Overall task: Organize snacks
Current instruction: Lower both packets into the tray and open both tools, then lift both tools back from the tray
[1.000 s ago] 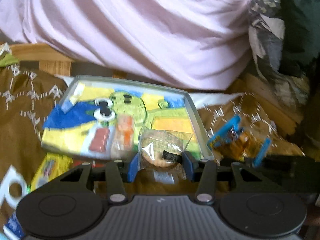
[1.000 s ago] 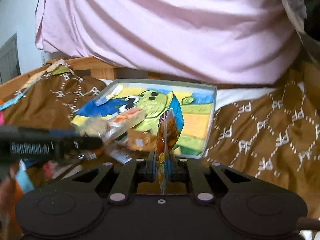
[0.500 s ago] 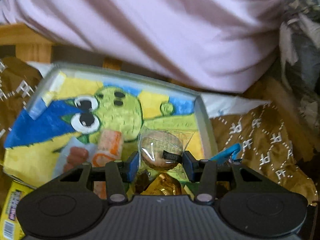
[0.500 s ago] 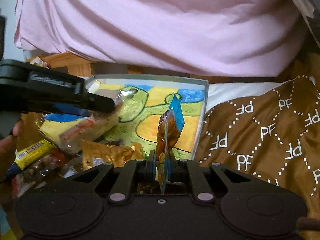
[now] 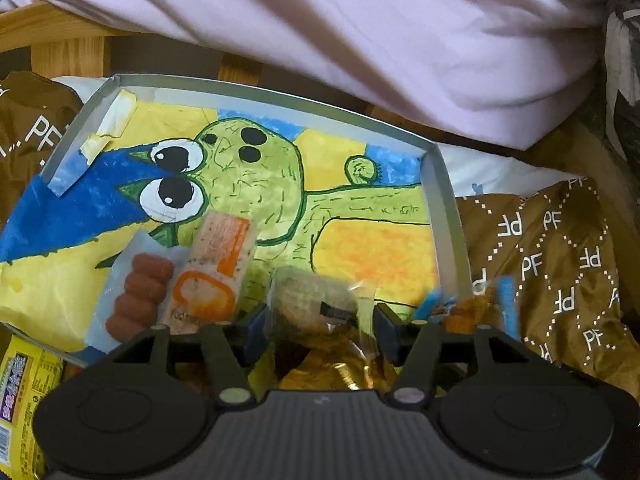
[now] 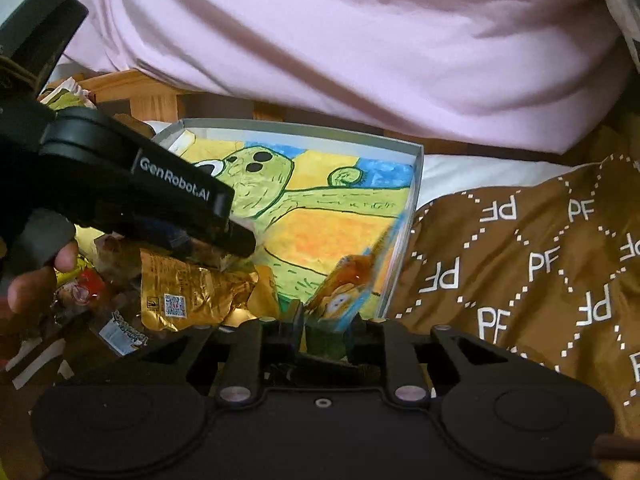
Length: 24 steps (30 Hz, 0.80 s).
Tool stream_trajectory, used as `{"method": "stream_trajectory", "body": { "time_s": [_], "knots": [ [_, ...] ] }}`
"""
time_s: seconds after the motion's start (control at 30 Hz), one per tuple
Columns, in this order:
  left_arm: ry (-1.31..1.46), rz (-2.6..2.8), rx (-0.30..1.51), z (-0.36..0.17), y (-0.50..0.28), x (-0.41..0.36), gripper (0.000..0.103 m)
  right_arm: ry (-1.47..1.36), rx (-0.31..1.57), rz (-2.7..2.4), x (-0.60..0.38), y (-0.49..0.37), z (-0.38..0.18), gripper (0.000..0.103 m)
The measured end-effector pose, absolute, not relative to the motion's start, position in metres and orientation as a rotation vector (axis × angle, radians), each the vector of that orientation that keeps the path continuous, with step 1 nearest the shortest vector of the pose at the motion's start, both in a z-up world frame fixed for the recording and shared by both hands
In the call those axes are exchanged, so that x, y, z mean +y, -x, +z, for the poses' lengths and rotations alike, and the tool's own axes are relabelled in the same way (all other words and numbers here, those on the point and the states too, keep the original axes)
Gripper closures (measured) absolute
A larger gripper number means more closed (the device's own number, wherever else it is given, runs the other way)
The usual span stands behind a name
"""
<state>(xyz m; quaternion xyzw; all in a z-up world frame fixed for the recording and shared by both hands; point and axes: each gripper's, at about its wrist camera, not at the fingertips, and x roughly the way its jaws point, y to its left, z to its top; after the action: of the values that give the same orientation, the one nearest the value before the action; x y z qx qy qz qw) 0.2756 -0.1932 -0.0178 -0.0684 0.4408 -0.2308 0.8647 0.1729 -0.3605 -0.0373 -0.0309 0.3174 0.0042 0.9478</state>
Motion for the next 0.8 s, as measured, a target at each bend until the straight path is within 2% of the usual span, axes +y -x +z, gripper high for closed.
{"method": "stream_trajectory", "body": {
  "time_s": [0.07,0.2,0.37,0.47,0.6,0.67,0.8],
  "knots": [
    [0.143,-0.495,0.912,-0.013,-0.274,-0.195,0.031,0.054,0.638,-0.002,-0.363,-0.171,-0.034,0.071],
    [0.155,-0.511,0.875,0.001,-0.27,-0.196,0.02,0.04,0.615,-0.005,-0.367,-0.168,-0.028,0.061],
    [0.183,-0.519,0.81,0.021,-0.26,-0.187,0.008,0.032,0.562,-0.022,-0.37,-0.158,-0.018,0.037],
    [0.202,-0.513,0.755,0.034,-0.251,-0.177,0.004,0.023,0.499,-0.034,-0.369,-0.146,-0.005,0.024],
    [0.226,-0.49,0.665,0.048,-0.232,-0.163,0.001,0.023,0.422,-0.044,-0.362,-0.125,0.011,0.015],
    [0.217,-0.466,0.607,0.055,-0.219,-0.154,0.0,0.026,0.381,-0.046,-0.356,-0.113,0.019,0.007],
    [0.182,-0.425,0.504,0.067,-0.193,-0.137,0.0,0.042,0.309,-0.057,-0.345,-0.095,0.034,0.001]
  ]
}}
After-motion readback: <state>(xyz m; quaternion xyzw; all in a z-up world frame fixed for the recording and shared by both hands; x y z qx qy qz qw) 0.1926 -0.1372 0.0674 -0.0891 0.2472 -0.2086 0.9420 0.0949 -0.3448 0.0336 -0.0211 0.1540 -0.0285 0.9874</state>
